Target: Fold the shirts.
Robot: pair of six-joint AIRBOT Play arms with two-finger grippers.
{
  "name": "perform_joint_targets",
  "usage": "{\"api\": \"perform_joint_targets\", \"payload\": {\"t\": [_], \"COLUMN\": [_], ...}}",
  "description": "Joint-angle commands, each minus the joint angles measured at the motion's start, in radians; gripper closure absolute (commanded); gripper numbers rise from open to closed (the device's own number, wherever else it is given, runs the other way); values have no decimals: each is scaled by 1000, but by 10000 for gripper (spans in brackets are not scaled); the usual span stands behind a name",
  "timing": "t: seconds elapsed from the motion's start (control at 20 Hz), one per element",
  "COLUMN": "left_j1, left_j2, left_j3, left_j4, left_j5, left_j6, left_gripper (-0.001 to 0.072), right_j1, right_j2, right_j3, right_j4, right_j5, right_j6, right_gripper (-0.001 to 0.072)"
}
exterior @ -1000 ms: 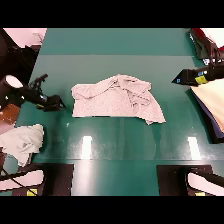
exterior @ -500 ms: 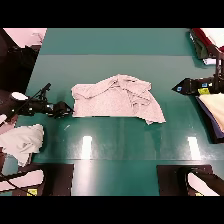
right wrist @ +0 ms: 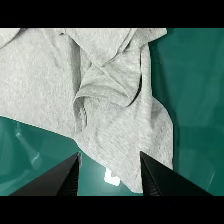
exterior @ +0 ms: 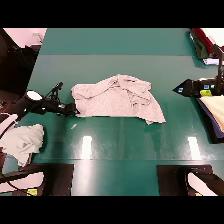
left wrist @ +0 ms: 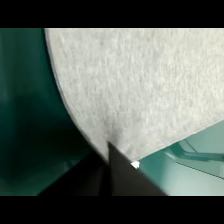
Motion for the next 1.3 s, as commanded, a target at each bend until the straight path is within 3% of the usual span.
{"api": "perform_joint_targets", "payload": {"t": [0.0,0.15,0.3,0.45,0.6,0.85,1.15,1.25], "left_j1": [-8,-8,-8,-8,-8,-8,-8,-8], "left_j2": [5,5,5,5,5,5,5,5], "left_j3": [79,177,217,217,217,217,217,217], "left_j4": [-21,-24,-24,-23,-24,-24,-25,-25], "left_j5": [-61,-140,-167,-170,-177,-178,-185,-185], "left_j6": [-14,-14,-14,-14,-15,-18,-19,-18], "left_gripper": [684,684,684,684,684,684,683,684], "right_j1": [0,0,29,119,275,473,490,490], "right_j2": [2,5,4,6,6,0,-85,-94], "right_j3": [-10,-121,-277,-371,-410,-425,-424,-424], "right_j4": [-99,-145,-138,-154,-347,-697,-703,-703], "right_j5": [49,63,32,-58,-153,-244,-349,-375], "right_j6": [40,61,58,-9,1,200,291,299], "right_gripper": [285,278,205,207,208,208,211,387]}}
